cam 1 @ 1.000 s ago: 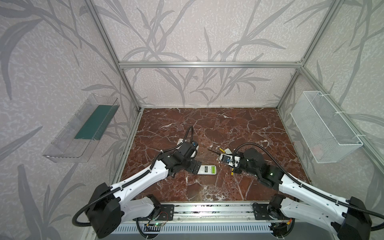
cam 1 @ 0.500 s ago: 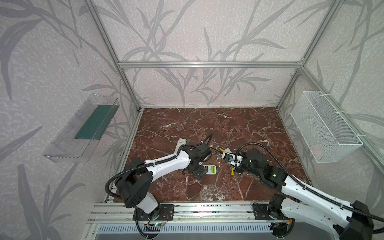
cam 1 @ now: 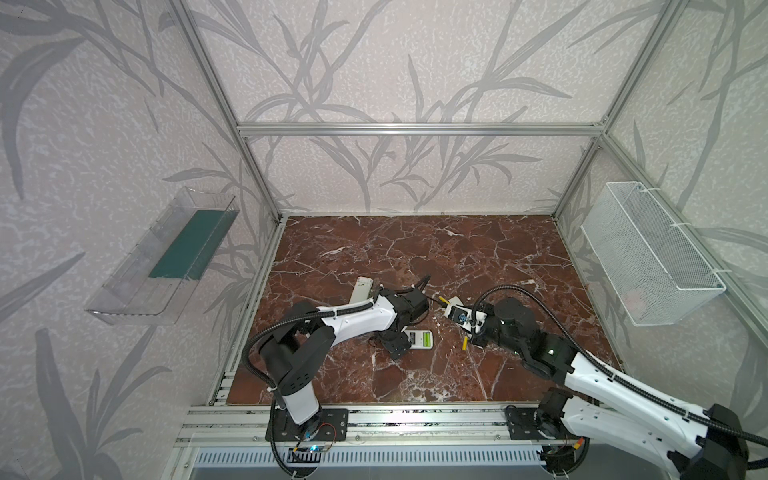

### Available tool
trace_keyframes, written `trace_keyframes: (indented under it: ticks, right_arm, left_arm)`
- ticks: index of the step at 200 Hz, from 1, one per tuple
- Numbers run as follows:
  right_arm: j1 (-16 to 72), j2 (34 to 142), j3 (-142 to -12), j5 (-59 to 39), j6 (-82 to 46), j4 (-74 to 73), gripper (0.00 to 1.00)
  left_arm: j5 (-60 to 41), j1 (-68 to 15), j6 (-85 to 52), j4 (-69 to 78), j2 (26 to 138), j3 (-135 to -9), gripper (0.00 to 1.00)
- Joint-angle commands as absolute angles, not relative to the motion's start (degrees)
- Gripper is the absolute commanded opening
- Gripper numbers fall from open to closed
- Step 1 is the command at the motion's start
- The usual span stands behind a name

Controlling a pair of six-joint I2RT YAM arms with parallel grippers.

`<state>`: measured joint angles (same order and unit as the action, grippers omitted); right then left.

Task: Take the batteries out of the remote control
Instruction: 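Move the left gripper over the white remote's end farthest from the batteries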

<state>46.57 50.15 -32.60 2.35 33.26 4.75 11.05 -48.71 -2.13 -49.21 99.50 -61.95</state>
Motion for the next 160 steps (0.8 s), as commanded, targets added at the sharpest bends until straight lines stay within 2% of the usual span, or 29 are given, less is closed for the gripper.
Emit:
trace_keyframes:
  ticks: [1, 102, 160]
  right_arm:
    - [46.92, 49.35, -33.1, 2.29, 32.08, 5.17, 0.0]
    - [46.93, 51.03, -34.89, 3.82, 30.33, 9.58, 0.0]
    - [46.93, 50.79, -34.97, 4.38, 29.79, 11.31, 0.0]
  left_arm:
    - [17.02, -48.69, -3.83, -51.58, 101.04, -64.48, 0.99]
    - [19.78, -43.15, -2.89, -49.8, 110.04, -77.96, 0.99]
    - [14.84, -42.63, 0.0, -48.68, 116.72, -87.38, 0.99]
